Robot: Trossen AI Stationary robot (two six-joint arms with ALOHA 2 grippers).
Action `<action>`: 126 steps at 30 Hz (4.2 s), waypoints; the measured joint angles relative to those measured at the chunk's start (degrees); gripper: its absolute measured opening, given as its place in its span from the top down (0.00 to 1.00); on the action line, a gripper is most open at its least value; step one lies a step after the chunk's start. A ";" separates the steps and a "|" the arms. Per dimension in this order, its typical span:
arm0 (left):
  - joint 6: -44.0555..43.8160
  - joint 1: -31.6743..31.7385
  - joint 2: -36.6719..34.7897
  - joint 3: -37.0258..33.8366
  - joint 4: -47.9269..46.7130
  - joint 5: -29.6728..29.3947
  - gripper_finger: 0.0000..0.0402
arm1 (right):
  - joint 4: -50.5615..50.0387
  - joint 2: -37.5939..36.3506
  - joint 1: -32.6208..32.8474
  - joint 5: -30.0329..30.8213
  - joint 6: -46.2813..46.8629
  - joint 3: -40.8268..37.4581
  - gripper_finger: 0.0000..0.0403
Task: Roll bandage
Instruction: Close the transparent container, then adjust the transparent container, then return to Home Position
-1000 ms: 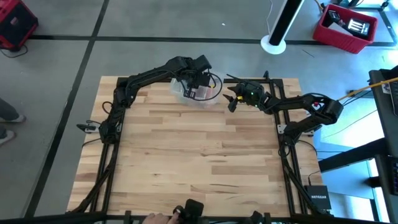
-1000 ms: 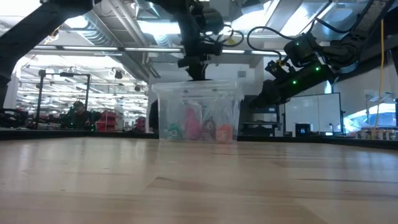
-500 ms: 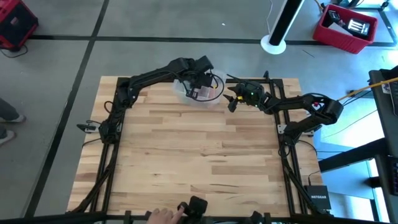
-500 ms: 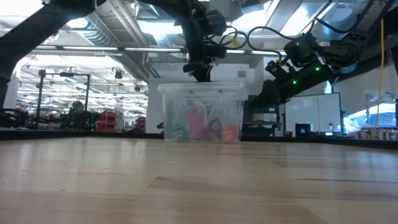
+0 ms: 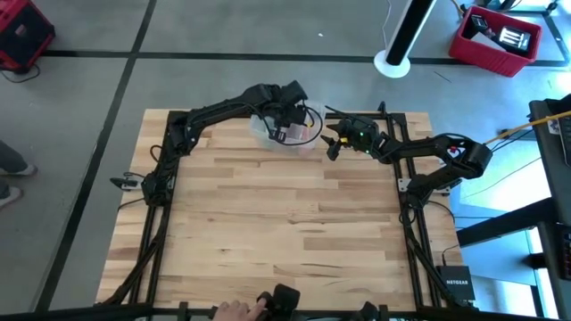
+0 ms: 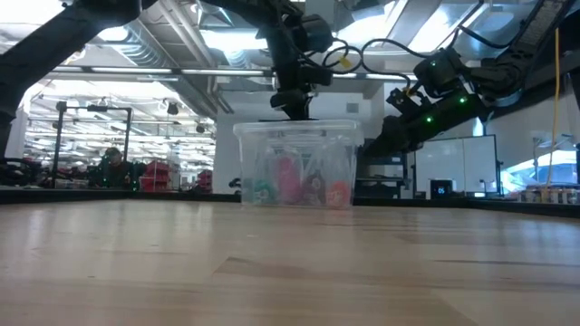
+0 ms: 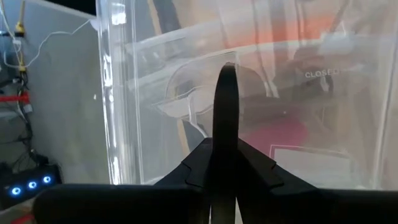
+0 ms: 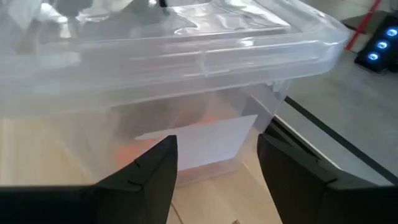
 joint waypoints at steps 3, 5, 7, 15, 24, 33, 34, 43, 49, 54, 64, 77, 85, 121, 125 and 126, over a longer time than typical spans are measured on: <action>-0.63 -0.18 0.00 -0.02 0.13 0.02 0.89 | -0.40 0.00 0.00 2.66 0.77 0.00 0.44; -0.63 -0.26 -0.02 -0.02 0.20 -0.02 0.89 | -0.57 0.00 -0.02 3.53 0.93 0.00 0.44; -1.13 -0.26 -0.02 -0.02 0.20 -0.01 0.89 | -0.47 0.00 -0.02 3.56 0.94 0.00 0.44; -1.11 -0.79 -0.17 -0.02 -0.15 -1.30 0.67 | -0.33 0.00 -0.01 3.48 0.94 0.00 0.44; 0.11 -3.31 -5.53 2.37 -1.28 -3.19 0.54 | -2.04 -4.51 -0.04 3.50 0.76 0.00 0.45; -14.46 -0.93 -18.76 2.81 -10.47 6.87 0.60 | -14.95 -21.97 2.33 1.53 3.28 0.05 0.45; -16.63 -0.08 -20.25 2.86 -12.93 9.40 0.61 | -16.18 -24.01 3.10 1.33 3.84 0.41 0.45; -21.16 5.86 -34.12 -15.13 -7.56 17.34 0.76 | -21.80 -19.58 6.66 -1.85 4.43 12.60 0.45; -23.05 6.23 -42.94 -29.57 -1.47 17.31 0.82 | -20.69 -9.78 12.99 -20.04 0.48 13.64 0.45; -23.82 6.30 -48.11 -35.55 2.46 17.16 0.85 | -20.81 -4.51 16.59 -15.34 -0.46 13.55 0.45; -25.16 6.25 -49.29 -35.67 1.98 16.98 0.85 | -20.04 -3.67 16.67 1.13 -5.73 13.57 0.45; -32.54 -1.31 -66.21 -56.64 25.91 28.59 0.98 | -37.86 -28.46 18.93 -5.77 2.27 14.10 0.63; -43.32 -5.74 -83.84 -88.45 55.82 26.43 0.99 | -30.56 -40.30 18.97 -5.25 7.87 2.19 0.98; -56.11 -10.06 -120.51 -123.51 65.18 11.84 0.99 | -33.97 -80.45 19.02 8.05 22.97 -25.22 0.98; -55.06 -10.03 -124.16 -123.51 62.30 11.78 1.00 | -33.93 -82.40 18.99 7.40 23.06 -25.22 0.98; -55.10 -10.03 -124.02 -123.51 62.12 11.74 0.99 | -34.23 -82.39 18.97 7.15 23.04 -25.22 0.98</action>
